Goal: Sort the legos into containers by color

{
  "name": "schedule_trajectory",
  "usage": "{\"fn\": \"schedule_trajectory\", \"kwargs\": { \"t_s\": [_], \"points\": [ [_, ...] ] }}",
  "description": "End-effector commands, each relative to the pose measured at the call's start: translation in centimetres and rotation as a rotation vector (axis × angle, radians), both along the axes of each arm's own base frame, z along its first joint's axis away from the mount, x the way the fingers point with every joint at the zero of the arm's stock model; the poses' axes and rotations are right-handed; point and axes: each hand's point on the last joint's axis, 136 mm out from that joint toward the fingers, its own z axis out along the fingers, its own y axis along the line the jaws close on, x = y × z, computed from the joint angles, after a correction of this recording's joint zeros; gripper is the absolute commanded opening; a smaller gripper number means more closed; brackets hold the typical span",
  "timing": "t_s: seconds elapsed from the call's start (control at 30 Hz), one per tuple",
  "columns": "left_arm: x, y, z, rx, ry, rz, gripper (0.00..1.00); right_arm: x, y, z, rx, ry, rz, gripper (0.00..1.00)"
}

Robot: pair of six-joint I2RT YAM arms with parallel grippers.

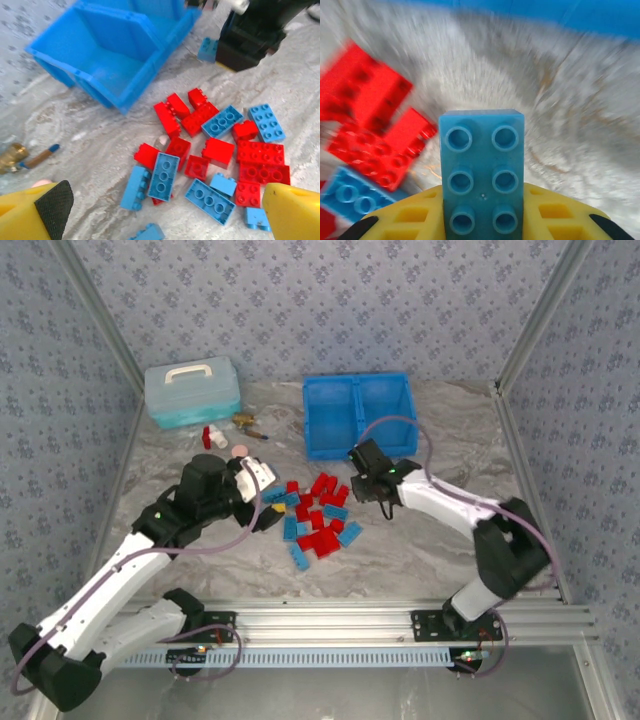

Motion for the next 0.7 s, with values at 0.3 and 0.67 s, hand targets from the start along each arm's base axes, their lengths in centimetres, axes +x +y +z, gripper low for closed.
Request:
{"fn": "schedule_trajectory", "kwargs": {
  "t_s": [0.3,0.67],
  "points": [
    [-0.2,0.3,1.0,0.032,-0.003,-0.006,0.99,12.2,-4.7,11.4,0.108,-0.282,-0.190,0.31],
    [-2.4,-1.0,3.4,-0.093,-0.024,-0.112,0.99,23.3,-4.7,3.3,0.087,-0.105,-0.210,0.31]
  ]
}}
